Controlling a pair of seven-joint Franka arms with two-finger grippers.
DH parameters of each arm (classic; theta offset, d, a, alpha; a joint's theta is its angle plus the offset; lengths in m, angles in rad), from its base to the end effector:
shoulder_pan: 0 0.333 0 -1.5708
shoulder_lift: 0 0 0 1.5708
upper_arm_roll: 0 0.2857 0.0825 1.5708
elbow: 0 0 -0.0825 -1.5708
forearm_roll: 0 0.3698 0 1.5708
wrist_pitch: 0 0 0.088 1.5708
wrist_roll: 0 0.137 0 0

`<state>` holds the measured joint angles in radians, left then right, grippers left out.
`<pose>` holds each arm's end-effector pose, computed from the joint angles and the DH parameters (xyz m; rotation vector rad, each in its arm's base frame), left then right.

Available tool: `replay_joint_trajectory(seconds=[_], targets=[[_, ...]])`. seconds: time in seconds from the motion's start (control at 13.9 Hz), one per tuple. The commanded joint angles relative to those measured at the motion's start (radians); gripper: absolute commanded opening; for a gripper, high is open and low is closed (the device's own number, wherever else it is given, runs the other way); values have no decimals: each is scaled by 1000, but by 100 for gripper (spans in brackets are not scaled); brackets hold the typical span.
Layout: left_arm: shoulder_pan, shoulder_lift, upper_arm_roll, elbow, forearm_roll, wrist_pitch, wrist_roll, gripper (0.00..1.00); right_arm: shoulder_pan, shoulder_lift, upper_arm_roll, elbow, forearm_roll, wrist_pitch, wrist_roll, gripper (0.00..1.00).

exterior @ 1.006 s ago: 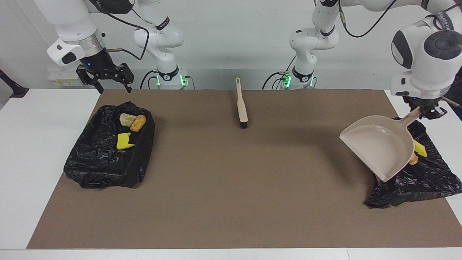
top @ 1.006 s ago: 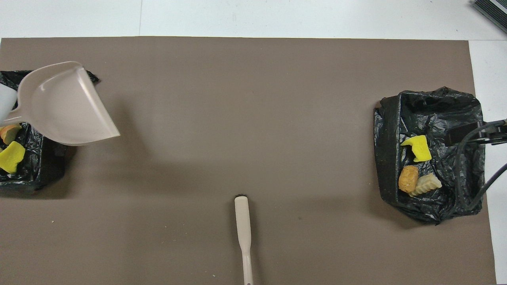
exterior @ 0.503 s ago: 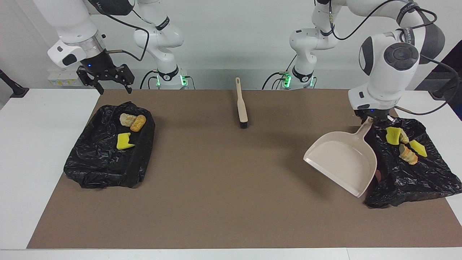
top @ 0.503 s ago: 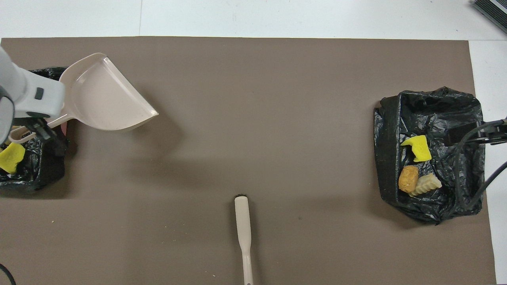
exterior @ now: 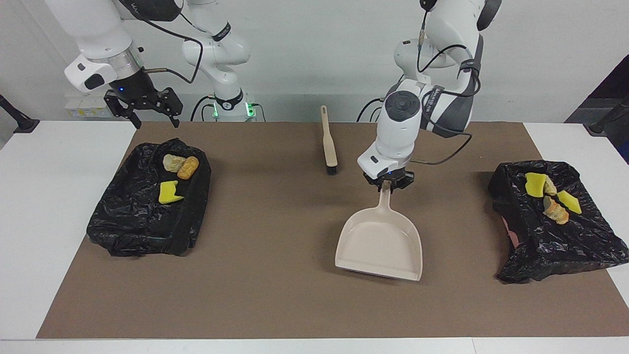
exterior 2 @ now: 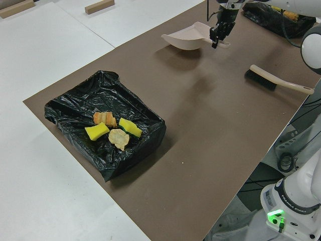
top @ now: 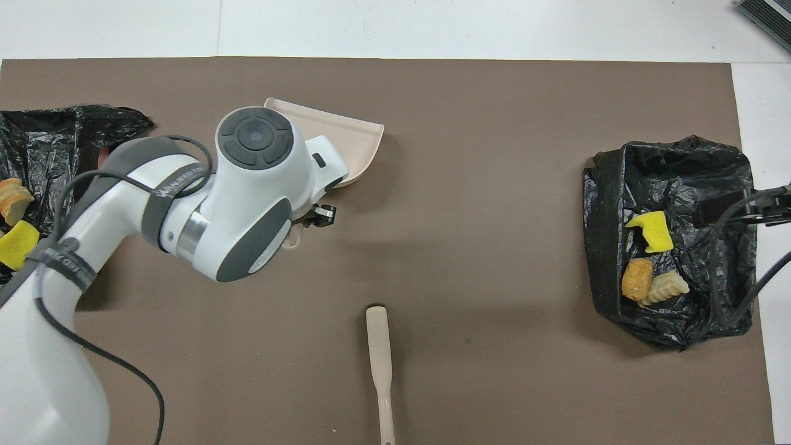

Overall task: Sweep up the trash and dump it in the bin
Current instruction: 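Bring the empty dustpan back to the table center with the left gripper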

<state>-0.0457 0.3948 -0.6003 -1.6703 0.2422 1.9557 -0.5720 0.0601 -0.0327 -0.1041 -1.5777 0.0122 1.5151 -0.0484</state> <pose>0.5276 -0.3346 0.3530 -3.1117 0.2143 0.0418 0.5241 -0.0221 0.5736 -3.1243 -0.0078 0.0458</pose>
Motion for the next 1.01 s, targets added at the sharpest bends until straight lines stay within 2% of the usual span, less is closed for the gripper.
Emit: replay_joint_trajectory(seconds=[0.0, 0.22, 0.43, 0.5, 0.57, 0.65, 0.72, 0.79, 0.93], targets=[[-33, 39, -7, 18, -11, 86, -139, 0, 1, -6, -6, 5, -31, 7, -31, 100], [-77, 107, -27, 20, -6, 130, -241, 0, 3, -26, -5, 4, -41, 10, -39, 100], [-80, 107, -27, 23, 3, 138, -226, 1, 4, -27, -5, -2, -40, 11, -31, 100], [-82, 105, -27, 21, 3, 129, -224, 19, 3, -27, -3, -2, -38, 11, -31, 100], [-85, 105, -27, 20, 2, 127, -223, 43, 3, -29, -3, -4, -37, 11, -28, 100], [-86, 102, -27, 18, 2, 123, -220, 74, 3, -29, -5, -4, -35, 11, -28, 100], [-88, 96, -27, 17, 0, 120, -201, 95, 3, -29, -3, -4, -34, 10, -30, 100], [-88, 81, -24, 14, -1, 102, -183, 100, 3, -27, -3, -4, -34, 11, -30, 100], [-89, 29, 3, 9, -1, 27, -128, 100, 3, -29, -3, -4, -32, 10, -30, 100]])
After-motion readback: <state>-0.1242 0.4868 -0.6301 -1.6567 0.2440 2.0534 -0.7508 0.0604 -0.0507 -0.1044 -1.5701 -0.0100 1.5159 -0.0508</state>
